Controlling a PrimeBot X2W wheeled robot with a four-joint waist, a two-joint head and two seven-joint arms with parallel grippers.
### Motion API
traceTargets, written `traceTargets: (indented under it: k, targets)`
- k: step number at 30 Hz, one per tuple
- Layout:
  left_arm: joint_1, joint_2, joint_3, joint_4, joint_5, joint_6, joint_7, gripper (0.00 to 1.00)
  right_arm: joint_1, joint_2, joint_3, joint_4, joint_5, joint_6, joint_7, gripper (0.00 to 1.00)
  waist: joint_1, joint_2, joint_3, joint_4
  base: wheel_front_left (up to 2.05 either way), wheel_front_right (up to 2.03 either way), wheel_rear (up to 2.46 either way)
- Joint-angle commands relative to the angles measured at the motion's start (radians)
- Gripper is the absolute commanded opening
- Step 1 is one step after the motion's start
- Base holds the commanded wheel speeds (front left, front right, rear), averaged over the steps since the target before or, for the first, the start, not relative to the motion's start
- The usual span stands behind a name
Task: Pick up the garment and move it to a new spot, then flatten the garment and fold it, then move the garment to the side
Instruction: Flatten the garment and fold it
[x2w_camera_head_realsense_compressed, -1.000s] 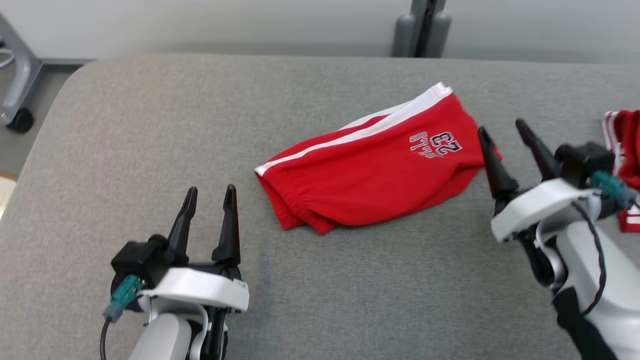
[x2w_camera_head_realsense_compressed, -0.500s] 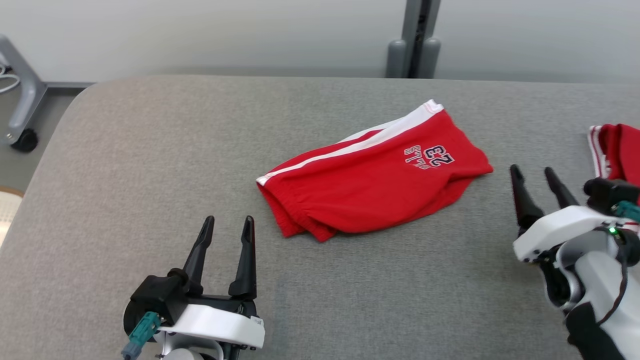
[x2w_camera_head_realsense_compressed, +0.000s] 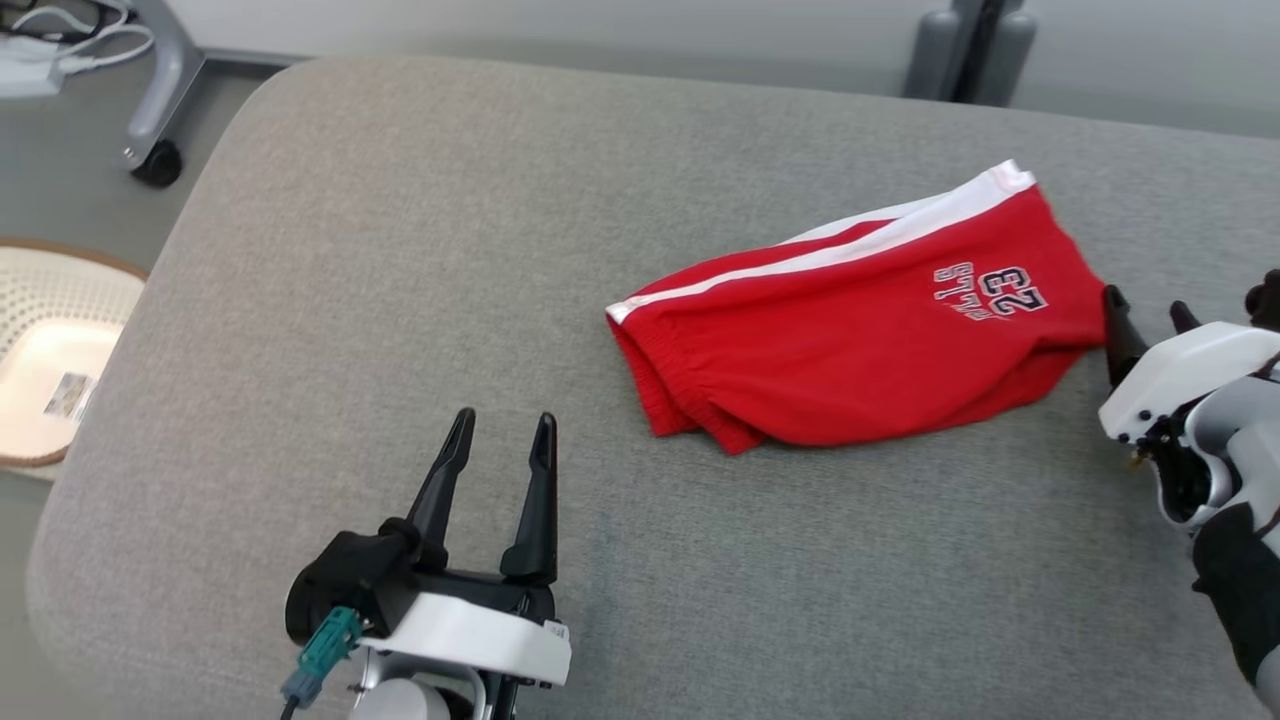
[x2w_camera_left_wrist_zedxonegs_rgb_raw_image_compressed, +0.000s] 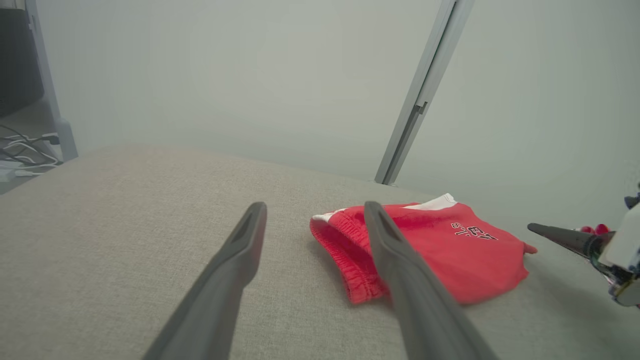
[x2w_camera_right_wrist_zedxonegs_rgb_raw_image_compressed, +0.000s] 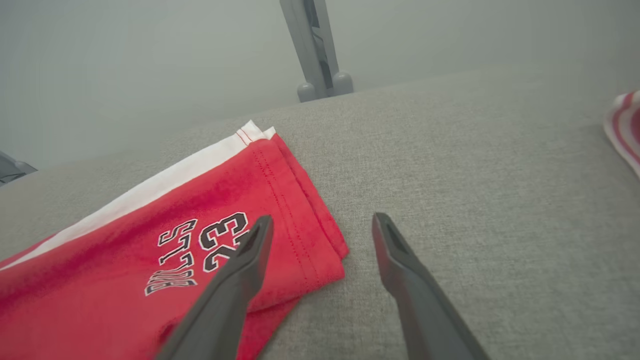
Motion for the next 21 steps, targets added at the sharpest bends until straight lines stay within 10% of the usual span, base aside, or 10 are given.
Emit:
traceTargets:
  k: [1, 9, 10, 12, 13, 21]
  targets:
    - [-0.020, 0.004, 0.000, -0.002, 0.002, 0.004, -0.004, 1.00, -0.013, -0.009, -0.001, 0.017, 0.004, 0.000, 0.000, 1.00, 0.0000, -0.0001, 0.021, 0.022, 0.00, 0.00, 0.00]
    - [-0.047, 0.003, -0.025, 0.000, -0.002, 0.007, -0.004, 1.00, -0.054, -0.017, 0.012, 0.114, 0.011, 0.000, 0.013, 1.00, 0.0000, -0.0001, 0.058, 0.051, 0.00, 0.00, 0.00]
    - [-0.050, 0.003, -0.028, 0.002, -0.001, 0.008, -0.004, 1.00, -0.052, -0.014, 0.018, 0.121, 0.009, 0.000, 0.017, 0.90, 0.0000, -0.0001, 0.060, 0.053, 0.00, 0.00, 0.00]
    - [-0.054, 0.004, -0.032, 0.005, 0.001, 0.011, -0.004, 1.00, -0.047, -0.005, 0.024, 0.129, 0.011, 0.000, 0.015, 0.16, 0.0000, -0.0001, 0.063, 0.053, 0.00, 0.00, 0.00]
    - [-0.054, 0.003, -0.033, 0.006, 0.002, 0.012, -0.004, 1.00, -0.047, -0.003, 0.027, 0.130, 0.011, 0.000, 0.014, 0.00, 0.0000, -0.0001, 0.065, 0.052, 0.00, 0.00, 0.00]
    - [-0.046, 0.003, -0.022, 0.016, 0.017, 0.008, -0.004, 1.00, -0.037, 0.005, 0.058, 0.095, 0.030, 0.000, -0.046, 0.00, 0.0000, -0.0001, 0.044, 0.014, 0.00, 0.00, 0.00]
